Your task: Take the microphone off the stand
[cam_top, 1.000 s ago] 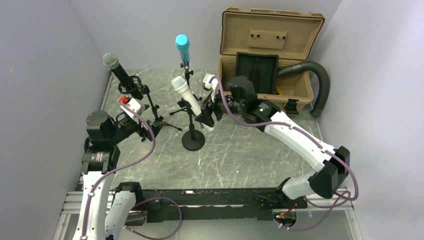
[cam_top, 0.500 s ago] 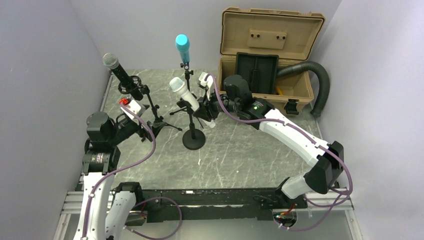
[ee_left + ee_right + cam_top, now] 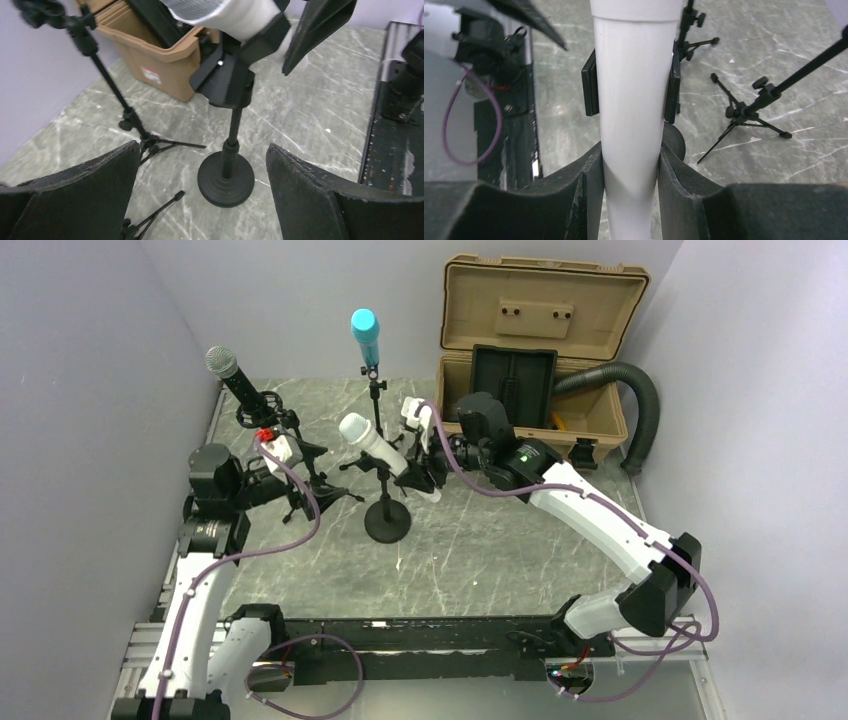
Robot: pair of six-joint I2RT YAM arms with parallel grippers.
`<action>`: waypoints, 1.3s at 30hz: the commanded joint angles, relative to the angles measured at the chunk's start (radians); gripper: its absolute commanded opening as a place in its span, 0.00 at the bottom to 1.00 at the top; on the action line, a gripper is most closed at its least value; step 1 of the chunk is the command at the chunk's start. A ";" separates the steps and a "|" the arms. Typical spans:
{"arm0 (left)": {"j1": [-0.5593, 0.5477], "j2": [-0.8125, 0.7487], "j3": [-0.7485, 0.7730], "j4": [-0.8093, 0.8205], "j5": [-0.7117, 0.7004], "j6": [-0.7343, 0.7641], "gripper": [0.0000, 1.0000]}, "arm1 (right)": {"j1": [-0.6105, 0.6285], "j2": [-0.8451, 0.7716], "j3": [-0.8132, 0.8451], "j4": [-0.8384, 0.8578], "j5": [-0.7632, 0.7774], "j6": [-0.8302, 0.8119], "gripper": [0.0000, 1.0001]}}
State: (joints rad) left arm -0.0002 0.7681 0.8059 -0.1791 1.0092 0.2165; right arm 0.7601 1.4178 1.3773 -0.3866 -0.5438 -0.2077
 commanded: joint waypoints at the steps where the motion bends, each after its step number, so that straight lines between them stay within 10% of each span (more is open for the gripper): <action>1: -0.049 0.066 0.018 0.129 0.144 -0.009 0.99 | -0.001 -0.105 0.035 -0.065 -0.140 -0.127 0.00; 39: -0.376 0.260 0.049 0.441 0.179 -0.153 0.98 | -0.162 -0.172 -0.118 -0.059 -0.463 -0.239 0.00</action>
State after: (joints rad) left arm -0.3557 1.0267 0.8146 0.2020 1.1732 0.0929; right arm 0.6060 1.2648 1.2499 -0.5125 -0.9527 -0.4194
